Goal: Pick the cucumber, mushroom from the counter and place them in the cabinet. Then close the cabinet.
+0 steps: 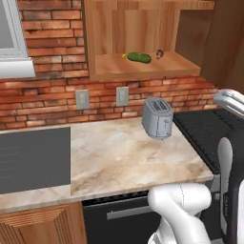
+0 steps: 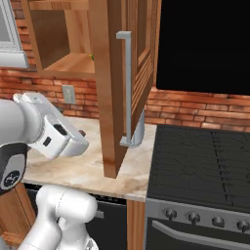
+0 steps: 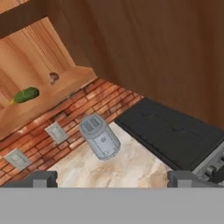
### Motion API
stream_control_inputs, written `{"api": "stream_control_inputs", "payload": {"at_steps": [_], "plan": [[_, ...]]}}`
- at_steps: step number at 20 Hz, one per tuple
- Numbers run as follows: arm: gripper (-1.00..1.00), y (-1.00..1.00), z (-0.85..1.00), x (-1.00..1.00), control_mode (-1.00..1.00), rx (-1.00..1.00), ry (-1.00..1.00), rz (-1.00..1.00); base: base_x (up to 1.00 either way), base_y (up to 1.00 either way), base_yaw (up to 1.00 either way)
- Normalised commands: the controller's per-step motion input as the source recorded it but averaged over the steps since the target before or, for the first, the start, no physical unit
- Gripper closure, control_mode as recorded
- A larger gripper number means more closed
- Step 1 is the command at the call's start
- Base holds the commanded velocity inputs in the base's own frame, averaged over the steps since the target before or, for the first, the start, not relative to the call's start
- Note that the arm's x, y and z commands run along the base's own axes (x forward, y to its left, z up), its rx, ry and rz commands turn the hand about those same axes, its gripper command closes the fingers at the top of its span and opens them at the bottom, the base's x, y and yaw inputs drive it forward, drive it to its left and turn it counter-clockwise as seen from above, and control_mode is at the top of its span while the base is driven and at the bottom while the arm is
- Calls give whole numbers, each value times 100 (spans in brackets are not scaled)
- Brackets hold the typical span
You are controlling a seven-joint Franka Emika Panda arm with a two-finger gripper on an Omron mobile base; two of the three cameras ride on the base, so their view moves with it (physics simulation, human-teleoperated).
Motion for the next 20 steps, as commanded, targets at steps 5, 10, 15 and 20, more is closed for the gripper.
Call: {"api": "stream_control_inputs", "payload": {"at_steps": [5,10,15,20], "plan": [[-100,0,0,-100,-100,10,0,-3,0,0,0],[-100,-5,12,-100,-100,16,-2,-10,0,0,0],[-100,-34,14,-83,-100,20,-3,-10,0,0,0],[-100,-58,1,-54,-100,23,-5,-3,0,0,0]]}}
